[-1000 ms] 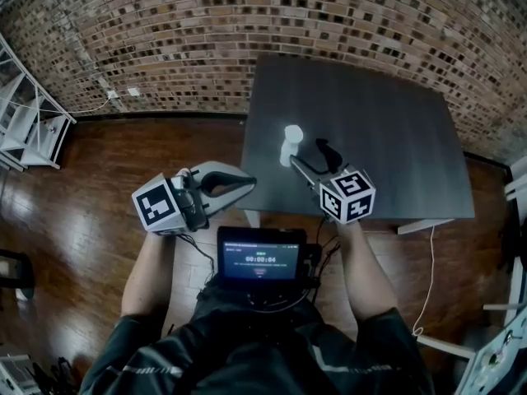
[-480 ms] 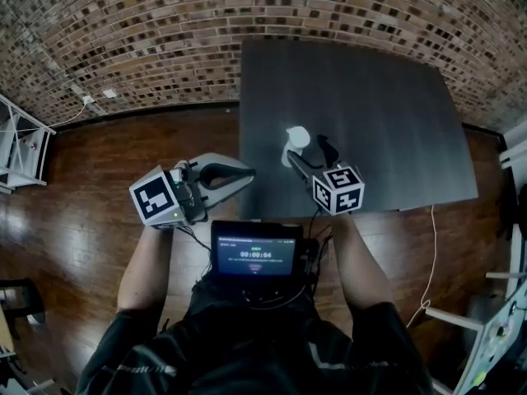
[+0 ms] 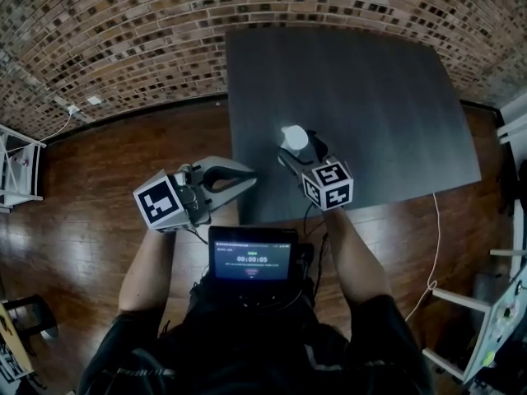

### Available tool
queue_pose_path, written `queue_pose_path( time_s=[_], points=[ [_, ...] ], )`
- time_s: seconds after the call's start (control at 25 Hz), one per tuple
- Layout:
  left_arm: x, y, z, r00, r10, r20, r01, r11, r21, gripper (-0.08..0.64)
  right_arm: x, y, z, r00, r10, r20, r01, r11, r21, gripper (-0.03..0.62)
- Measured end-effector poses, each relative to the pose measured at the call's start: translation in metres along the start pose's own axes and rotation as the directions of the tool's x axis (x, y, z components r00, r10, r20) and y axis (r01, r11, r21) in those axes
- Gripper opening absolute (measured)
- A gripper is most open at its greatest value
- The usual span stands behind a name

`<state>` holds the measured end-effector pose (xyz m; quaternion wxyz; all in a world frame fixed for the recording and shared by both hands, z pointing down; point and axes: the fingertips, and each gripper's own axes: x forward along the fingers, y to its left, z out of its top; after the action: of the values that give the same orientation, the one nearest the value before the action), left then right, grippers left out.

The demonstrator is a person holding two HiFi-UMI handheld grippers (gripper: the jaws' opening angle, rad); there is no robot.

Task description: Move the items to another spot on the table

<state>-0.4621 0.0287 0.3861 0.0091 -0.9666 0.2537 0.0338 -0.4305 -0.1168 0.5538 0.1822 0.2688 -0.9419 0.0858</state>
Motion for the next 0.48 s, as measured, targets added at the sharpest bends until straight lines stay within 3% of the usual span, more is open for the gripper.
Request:
queue_pose_path(
  time_s=[0.12, 0.36, 0.48],
  points=[
    [0.001, 0.007, -0.003, 1.000, -0.004, -0.005, 0.004, 1.000, -0.013, -0.004, 0.006, -0.003, 0.000, 1.000, -0.016, 0.004, 0.016, 1.000, 0.007, 0.353],
    [-0.001, 0.012, -0.009, 1.000, -0.014, -0.012, 0.013, 1.000, -0.024, -0.005, 0.011, -0.007, 0.001, 0.998, -0.056, 0.022, 0.056, 0.998, -0.003, 0.232],
    [0.000, 0.013, -0.008, 1.000, -0.019, -0.009, 0.019, 1.000, -0.023, -0.004, 0.009, -0.009, -0.001, 0.997, -0.077, 0.017, 0.077, 0.997, 0.005, 0.227]
  ],
)
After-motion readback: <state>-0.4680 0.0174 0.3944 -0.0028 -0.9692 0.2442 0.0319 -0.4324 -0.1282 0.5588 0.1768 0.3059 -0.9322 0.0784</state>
